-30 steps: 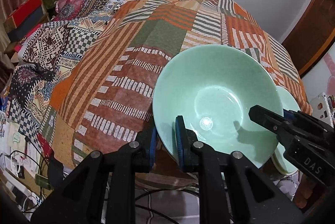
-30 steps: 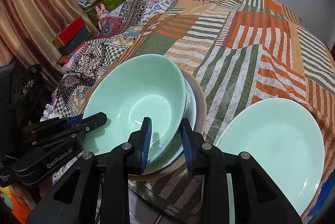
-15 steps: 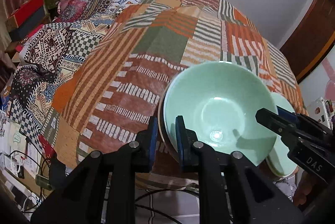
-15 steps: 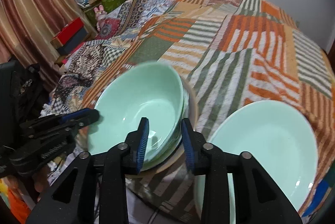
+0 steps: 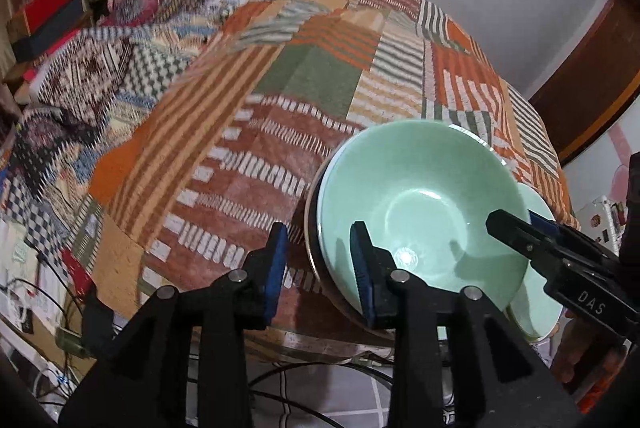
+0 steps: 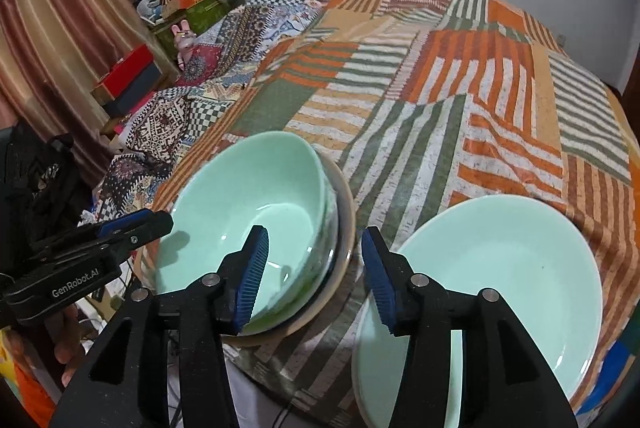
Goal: Organize plates and bowls
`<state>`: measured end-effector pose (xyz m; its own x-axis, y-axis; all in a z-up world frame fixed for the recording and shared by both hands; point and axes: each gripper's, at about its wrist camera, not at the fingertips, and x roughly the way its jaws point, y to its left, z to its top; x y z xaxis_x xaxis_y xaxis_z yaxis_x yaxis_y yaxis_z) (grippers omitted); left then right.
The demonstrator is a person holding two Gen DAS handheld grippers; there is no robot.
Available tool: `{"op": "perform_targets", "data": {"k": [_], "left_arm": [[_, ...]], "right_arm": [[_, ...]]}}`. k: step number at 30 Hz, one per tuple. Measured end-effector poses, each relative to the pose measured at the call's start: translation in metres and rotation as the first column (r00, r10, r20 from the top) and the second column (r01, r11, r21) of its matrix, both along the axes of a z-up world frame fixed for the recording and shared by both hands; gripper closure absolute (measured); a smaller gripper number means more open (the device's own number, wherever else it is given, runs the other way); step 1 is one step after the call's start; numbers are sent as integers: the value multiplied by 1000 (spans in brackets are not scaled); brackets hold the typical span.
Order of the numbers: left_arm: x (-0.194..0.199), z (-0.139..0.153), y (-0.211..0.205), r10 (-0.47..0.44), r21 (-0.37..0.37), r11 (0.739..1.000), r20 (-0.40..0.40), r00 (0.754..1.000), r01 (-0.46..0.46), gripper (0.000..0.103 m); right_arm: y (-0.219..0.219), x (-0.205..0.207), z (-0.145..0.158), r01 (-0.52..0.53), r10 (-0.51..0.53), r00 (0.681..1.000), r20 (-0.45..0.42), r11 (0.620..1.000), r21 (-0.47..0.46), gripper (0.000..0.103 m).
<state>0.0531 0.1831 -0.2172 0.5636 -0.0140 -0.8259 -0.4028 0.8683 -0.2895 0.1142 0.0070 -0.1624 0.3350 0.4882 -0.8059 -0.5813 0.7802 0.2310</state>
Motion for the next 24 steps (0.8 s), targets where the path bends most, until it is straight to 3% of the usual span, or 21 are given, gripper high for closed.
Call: {"op": "perform_targets", "data": {"k": [10,14,24], "left_arm": [[7,-22,6,-14,-92,996,-11,1000,12,71],[12,-27,3,-29,-97,995,-17,999,27,71],[20,-32,-3,-59,-99,994,-34,998,55,73]], "right_arm": [[2,11,-16,-3,6,996,-85,999,33,58],[3,15,-24,-2,8,991,-133,999,47,58],[5,11,-22,-9,14,992,-129,999,37,65]]}}
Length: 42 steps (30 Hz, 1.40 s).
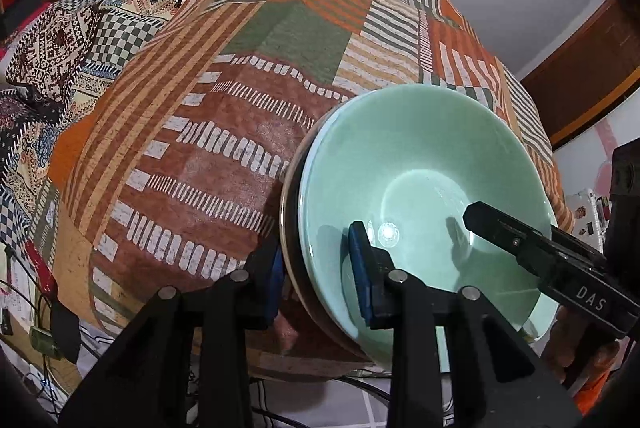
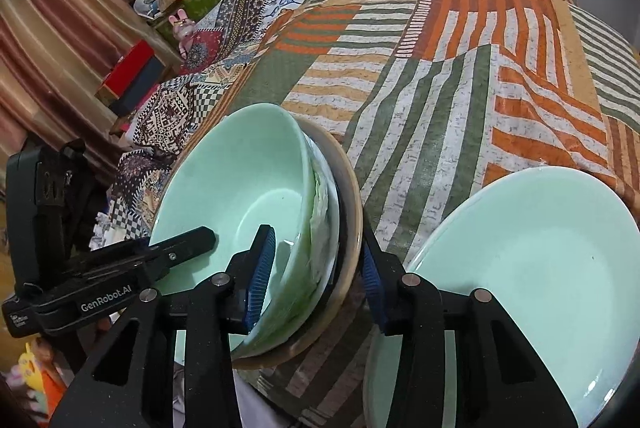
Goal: Organize plates and bowls
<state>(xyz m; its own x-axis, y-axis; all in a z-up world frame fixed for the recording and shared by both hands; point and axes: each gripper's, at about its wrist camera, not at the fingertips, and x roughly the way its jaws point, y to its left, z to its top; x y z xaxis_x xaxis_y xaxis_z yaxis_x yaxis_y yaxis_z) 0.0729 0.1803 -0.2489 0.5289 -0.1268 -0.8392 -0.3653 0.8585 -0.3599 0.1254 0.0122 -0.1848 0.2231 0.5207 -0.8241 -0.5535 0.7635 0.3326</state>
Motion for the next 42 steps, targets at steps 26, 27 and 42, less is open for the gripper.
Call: {"op": "perform_targets", "data": {"k": [26,27,42], "left_arm": [[-14,56,-25,-18,110,994,77,997,10,73],[-14,60,-26,-19,114,993,86,996,10,73],[-16,110,-60,-89,162,985,189,978,58,73]], "right_arm": [[-19,-8,35,48,-49,998,46,998,36,69],[-21,-10,38,51,-53,997,53,998,44,69],[-57,-20,74,110,-126,983,131,987,120,69]]}}
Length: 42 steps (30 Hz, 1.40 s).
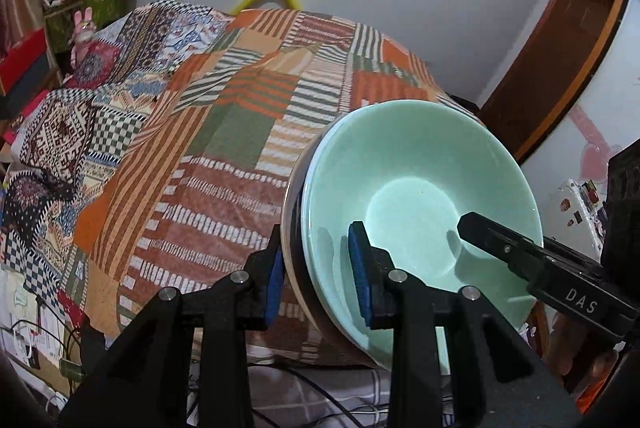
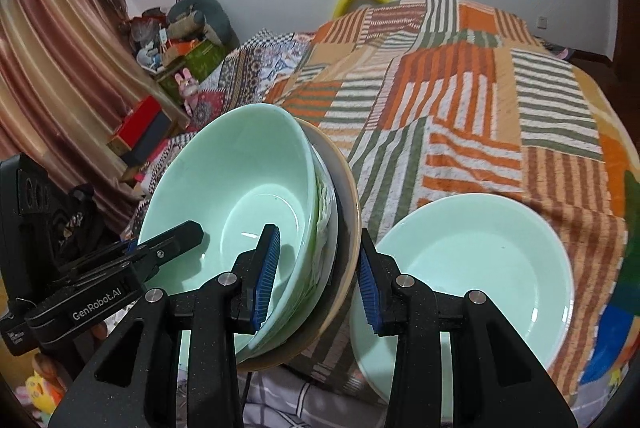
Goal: Organize plates and bowls
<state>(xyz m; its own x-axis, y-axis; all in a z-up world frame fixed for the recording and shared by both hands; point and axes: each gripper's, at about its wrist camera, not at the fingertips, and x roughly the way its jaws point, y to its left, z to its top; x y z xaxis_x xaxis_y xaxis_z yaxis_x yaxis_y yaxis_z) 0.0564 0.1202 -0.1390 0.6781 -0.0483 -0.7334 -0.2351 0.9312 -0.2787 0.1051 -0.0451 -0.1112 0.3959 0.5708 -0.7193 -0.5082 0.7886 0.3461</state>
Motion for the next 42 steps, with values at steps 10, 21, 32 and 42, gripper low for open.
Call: {"op": "perform_targets", "data": {"k": [10,21,32,42], "left_arm": [[14,14,-33,-87,31,996,22,996,86,73],[33,12,-71,-178,37,983,4,984,178,73],[48,-2,-100,-237,30,971,-47,970,238,73],[60,-19,-120,-276,30,960,-100,956,280,73]], "right_arm": [[-34,-1,8,84,-84,996,15,996,21,69],[-70,-3,11,173,-174,985,16,984,27,69],[-96,-8,5,232,-232,973,-2,973,7,69],[-115,-10,-7,270,-270,962,-37,963,-11,69]]}}
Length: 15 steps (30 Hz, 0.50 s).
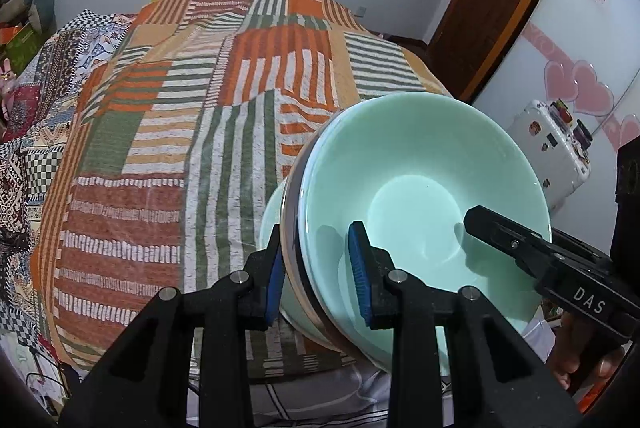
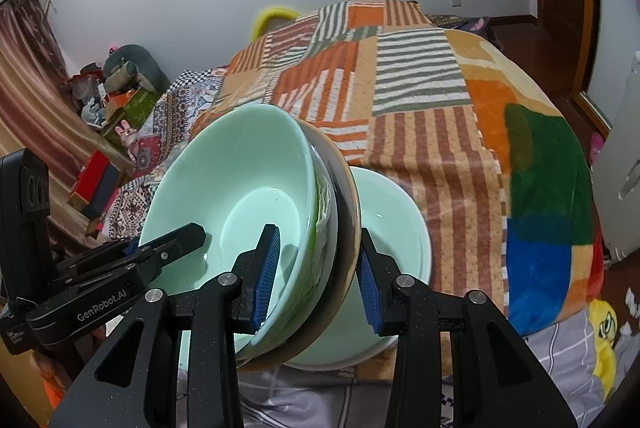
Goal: Organize plates and bowls
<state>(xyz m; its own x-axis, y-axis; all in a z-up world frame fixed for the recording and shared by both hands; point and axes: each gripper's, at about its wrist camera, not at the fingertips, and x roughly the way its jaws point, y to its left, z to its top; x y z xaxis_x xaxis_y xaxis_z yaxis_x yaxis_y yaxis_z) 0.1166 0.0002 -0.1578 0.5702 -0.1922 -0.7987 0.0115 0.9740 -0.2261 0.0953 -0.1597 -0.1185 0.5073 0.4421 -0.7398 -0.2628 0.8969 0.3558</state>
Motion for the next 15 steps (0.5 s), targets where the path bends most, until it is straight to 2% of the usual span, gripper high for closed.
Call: {"op": "perform_targets", "data": {"k": [15], "left_arm": [[17,-30,-9,-17,-3,1000,-89,996,17,73]], "right_arm": [[-9,3,-21,23,-23,997,-71,1000,-11,69]]}}
